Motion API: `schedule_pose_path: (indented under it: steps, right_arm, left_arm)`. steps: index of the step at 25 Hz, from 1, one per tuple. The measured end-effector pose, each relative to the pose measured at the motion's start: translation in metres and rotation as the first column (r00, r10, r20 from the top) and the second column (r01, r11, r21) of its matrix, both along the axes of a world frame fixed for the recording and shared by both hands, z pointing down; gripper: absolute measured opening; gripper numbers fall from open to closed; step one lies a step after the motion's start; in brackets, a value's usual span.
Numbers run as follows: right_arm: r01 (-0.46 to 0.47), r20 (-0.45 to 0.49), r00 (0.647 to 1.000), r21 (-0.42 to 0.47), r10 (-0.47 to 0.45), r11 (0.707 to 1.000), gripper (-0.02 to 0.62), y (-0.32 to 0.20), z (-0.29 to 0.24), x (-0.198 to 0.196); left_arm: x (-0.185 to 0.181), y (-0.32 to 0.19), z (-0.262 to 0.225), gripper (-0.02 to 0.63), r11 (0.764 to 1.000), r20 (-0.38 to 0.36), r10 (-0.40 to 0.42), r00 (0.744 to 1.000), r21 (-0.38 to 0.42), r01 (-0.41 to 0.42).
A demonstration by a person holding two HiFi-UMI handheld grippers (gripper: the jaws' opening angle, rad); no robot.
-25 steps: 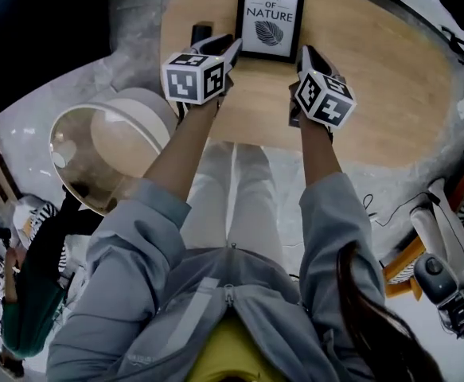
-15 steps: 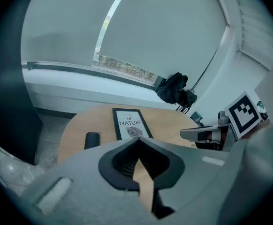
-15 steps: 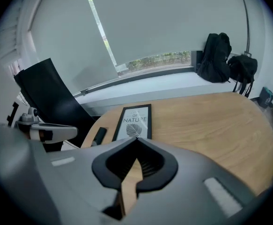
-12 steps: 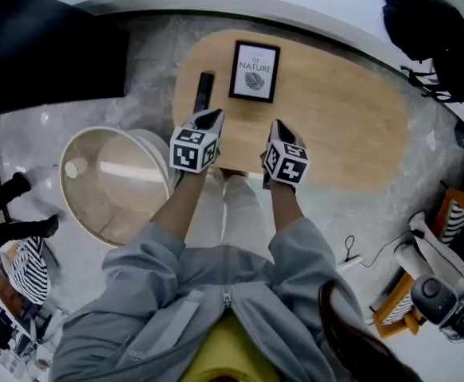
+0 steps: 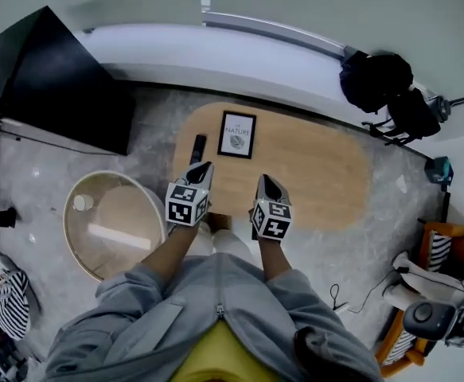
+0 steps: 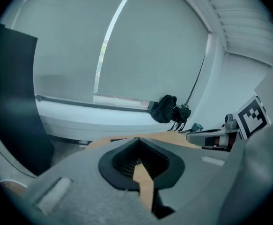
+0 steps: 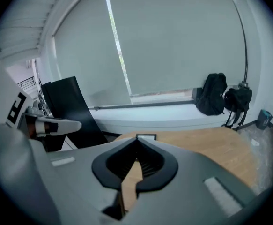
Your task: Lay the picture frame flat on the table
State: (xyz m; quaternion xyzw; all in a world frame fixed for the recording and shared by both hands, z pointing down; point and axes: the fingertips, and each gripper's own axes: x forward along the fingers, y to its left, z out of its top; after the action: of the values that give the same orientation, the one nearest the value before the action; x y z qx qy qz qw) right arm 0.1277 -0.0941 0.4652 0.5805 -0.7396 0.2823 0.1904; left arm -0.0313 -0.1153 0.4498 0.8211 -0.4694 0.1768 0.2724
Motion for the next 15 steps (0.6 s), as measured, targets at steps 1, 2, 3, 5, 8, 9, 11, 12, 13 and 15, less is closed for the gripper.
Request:
schedule_pose_path:
  steps: [1, 2, 3, 5, 8, 9, 11, 12, 13, 15]
  right_arm:
    - [0.001, -0.003, 1.000, 0.043, -0.001, 0.999, -0.001, -0.003, -0.020, 0.003]
    - [0.002, -0.004, 1.000, 0.081, -0.002, 0.997, 0.000, -0.005, -0.039, 0.004]
    - [0.005, -0.004, 1.000, 0.111, -0.004, 0.994, 0.000, -0.004, -0.057, 0.005]
    - [0.011, -0.006, 1.000, 0.167, -0.010, 0.986, 0.000, -0.001, -0.094, 0.006]
    - [0.021, -0.014, 1.000, 0.278, -0.018, 0.960, 0.000, -0.003, -0.150, 0.007]
    - [0.024, -0.017, 1.000, 0.311, -0.019, 0.950, 0.000, -0.001, -0.167, 0.008]
    - [0.031, -0.024, 0.999, 0.369, -0.024, 0.929, 0.000, 0.005, -0.199, 0.008]
    - [0.038, -0.029, 0.999, 0.397, -0.029, 0.917, 0.000, 0.007, -0.214, 0.006]
    - [0.046, -0.034, 0.999, 0.421, -0.035, 0.906, 0.000, 0.009, -0.227, 0.003]
    - [0.059, -0.040, 0.998, 0.463, -0.045, 0.884, 0.000, 0.013, -0.250, -0.003]
  left_arm:
    - [0.001, -0.003, -0.019, 0.002, 0.999, -0.002, -0.003, 1.000, 0.038, 0.003]
    - [0.002, -0.005, -0.037, 0.002, 0.997, -0.005, -0.005, 1.000, 0.073, 0.005]
    - [0.002, -0.004, -0.055, 0.002, 0.995, -0.009, -0.005, 1.000, 0.102, 0.006]
    - [0.002, -0.001, -0.091, 0.002, 0.987, -0.020, -0.002, 1.000, 0.162, 0.005]
    - [0.004, 0.001, -0.143, 0.002, 0.962, -0.014, 0.002, 1.000, 0.273, 0.002]
    - [0.006, 0.005, -0.159, 0.002, 0.952, -0.006, 0.004, 1.000, 0.306, -0.002]
    - [0.008, 0.012, -0.189, 0.002, 0.931, 0.009, 0.012, 1.000, 0.366, -0.014]
    - [0.008, 0.014, -0.203, 0.002, 0.918, 0.013, 0.016, 1.000, 0.396, -0.020]
    - [0.007, 0.016, -0.217, 0.002, 0.906, 0.016, 0.020, 1.000, 0.423, -0.025]
    - [0.005, 0.021, -0.242, 0.002, 0.883, 0.015, 0.026, 1.000, 0.469, -0.030]
